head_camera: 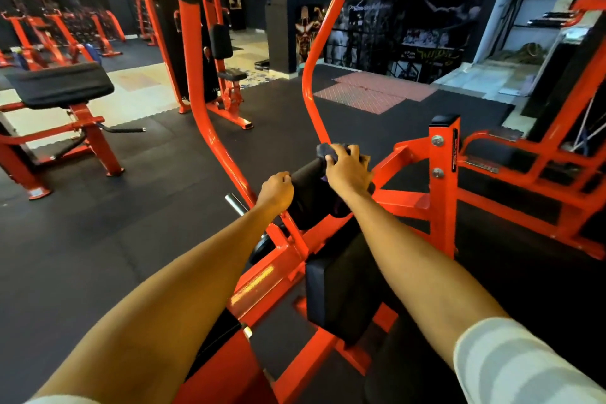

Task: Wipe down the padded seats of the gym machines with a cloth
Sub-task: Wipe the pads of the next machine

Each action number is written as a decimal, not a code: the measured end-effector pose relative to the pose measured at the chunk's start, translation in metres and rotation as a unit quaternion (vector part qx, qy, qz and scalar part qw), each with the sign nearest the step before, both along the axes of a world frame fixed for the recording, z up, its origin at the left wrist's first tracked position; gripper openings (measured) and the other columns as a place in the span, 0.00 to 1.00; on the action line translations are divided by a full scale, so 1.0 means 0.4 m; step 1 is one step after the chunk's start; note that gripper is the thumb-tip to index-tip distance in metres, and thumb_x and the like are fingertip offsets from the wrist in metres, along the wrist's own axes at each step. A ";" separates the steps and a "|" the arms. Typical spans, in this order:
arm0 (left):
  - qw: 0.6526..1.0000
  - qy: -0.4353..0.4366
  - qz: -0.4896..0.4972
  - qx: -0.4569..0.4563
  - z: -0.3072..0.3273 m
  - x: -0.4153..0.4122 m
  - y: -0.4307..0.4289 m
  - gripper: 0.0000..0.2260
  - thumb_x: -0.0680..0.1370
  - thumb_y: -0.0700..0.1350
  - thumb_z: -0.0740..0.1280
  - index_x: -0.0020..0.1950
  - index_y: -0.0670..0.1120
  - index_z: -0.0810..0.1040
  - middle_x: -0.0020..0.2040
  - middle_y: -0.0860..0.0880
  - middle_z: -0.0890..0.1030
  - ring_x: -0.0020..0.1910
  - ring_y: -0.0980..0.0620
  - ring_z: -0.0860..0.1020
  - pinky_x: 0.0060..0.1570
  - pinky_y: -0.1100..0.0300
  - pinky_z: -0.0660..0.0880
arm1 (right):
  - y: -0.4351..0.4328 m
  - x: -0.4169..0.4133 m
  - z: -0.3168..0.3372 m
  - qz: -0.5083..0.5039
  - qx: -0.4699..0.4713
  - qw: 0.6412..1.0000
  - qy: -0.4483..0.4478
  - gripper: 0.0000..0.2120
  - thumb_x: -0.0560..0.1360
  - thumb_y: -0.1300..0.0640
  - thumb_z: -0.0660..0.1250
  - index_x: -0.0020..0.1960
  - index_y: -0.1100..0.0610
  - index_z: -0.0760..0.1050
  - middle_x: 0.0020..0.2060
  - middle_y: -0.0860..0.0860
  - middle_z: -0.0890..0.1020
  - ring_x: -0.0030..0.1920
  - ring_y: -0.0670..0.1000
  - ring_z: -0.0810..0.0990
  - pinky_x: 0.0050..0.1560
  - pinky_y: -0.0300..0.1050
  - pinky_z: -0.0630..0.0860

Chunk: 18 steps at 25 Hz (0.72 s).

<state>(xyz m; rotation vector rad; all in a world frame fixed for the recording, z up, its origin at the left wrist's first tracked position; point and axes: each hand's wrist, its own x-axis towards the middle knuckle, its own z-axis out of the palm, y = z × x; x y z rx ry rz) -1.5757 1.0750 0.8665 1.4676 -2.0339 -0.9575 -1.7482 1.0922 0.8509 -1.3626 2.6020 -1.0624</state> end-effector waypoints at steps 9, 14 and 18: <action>0.998 0.009 0.045 -0.035 0.021 -0.041 0.033 0.19 0.80 0.37 0.55 0.67 0.41 0.78 0.67 0.40 0.78 0.65 0.39 0.76 0.61 0.52 0.72 | 0.101 0.065 -0.024 0.059 -0.035 0.998 -0.011 0.24 0.79 0.46 0.66 0.75 0.43 0.69 0.74 0.52 0.66 0.68 0.70 0.70 0.68 0.61 0.69; 0.992 0.081 0.098 -0.006 0.012 -0.066 0.086 0.23 0.77 0.35 0.56 0.73 0.39 0.72 0.75 0.39 0.70 0.73 0.41 0.69 0.72 0.51 0.66 | 0.151 -0.011 -0.007 0.135 -0.035 0.989 -0.040 0.24 0.74 0.53 0.71 0.70 0.43 0.73 0.67 0.50 0.71 0.61 0.65 0.77 0.61 0.55 0.73; 0.981 0.147 0.115 -0.055 -0.050 -0.097 0.186 0.29 0.79 0.33 0.56 0.81 0.41 0.57 0.83 0.46 0.53 0.82 0.49 0.50 0.80 0.55 0.50 | 0.221 -0.015 -0.061 0.192 -0.065 0.979 -0.028 0.26 0.71 0.51 0.73 0.68 0.44 0.74 0.65 0.49 0.73 0.61 0.61 0.79 0.58 0.55 0.77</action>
